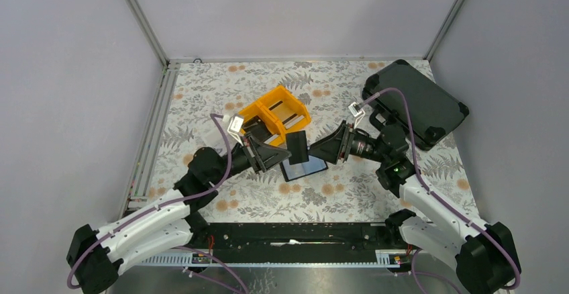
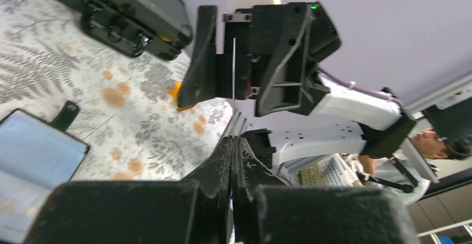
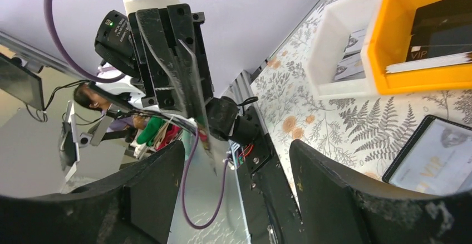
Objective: Put the credit cards into the card holder
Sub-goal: Insert the credit card into the card holder.
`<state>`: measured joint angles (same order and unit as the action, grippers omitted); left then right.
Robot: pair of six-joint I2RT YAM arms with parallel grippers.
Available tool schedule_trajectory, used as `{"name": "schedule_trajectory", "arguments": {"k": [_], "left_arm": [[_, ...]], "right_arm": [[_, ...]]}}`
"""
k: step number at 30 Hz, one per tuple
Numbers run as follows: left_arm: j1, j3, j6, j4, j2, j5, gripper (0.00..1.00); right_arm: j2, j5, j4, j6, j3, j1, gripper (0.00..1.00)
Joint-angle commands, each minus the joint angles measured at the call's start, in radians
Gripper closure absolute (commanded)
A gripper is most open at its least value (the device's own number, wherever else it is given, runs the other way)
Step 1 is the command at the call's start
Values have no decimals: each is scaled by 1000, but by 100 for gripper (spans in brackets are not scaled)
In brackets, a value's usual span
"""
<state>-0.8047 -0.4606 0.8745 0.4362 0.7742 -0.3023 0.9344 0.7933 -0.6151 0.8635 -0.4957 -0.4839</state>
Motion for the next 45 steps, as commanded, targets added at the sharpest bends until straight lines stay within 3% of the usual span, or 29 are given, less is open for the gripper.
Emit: {"name": "schedule_trajectory", "arguments": {"k": [1, 3, 7, 12, 17, 19, 20, 21, 22, 25, 26, 28, 32, 38, 45], "left_arm": [[-27, 39, 60, 181, -55, 13, 100], [-34, 36, 56, 155, -57, 21, 100], [-55, 20, 54, 158, -27, 15, 100], [-81, 10, 42, 165, 38, 26, 100], [-109, 17, 36, 185, 79, 65, 100], [-115, 17, 29, 170, 90, 84, 100], [-115, 9, 19, 149, 98, 86, 100], [-115, -8, 4, 106, 105, 92, 94], [-115, -30, -14, 45, 113, 108, 83], [-115, -83, -18, -184, 123, 246, 39], [-114, -92, -12, -245, 124, 289, 30], [-115, -105, -11, -335, 140, 344, 21], [-115, -131, 2, -429, 241, 385, 18], [-117, -98, 75, -355, 380, 396, 20], [-99, -114, 121, -308, 536, 402, 34]], "right_arm": [[-33, 58, -40, 55, -12, -2, 26], [-44, 69, -57, 81, -15, -4, 28], [-43, 80, -36, 96, -38, -6, 43], [1, 125, -140, 136, -33, -9, 56], [48, 154, -205, 148, -27, -10, 91], [56, 129, -192, 135, -21, -10, 100], [56, 103, -140, 104, -26, -10, 100], [57, 64, -55, 51, -50, -9, 100], [62, 19, 73, -21, -72, -9, 100], [114, -179, 447, -226, -197, -6, 100], [143, -217, 525, -269, -219, -2, 100], [220, -263, 600, -343, -251, 8, 100], [353, -282, 609, -394, -276, 17, 100], [535, -285, 609, -441, -334, 23, 100], [696, -201, 587, -476, -396, 24, 100]]}}
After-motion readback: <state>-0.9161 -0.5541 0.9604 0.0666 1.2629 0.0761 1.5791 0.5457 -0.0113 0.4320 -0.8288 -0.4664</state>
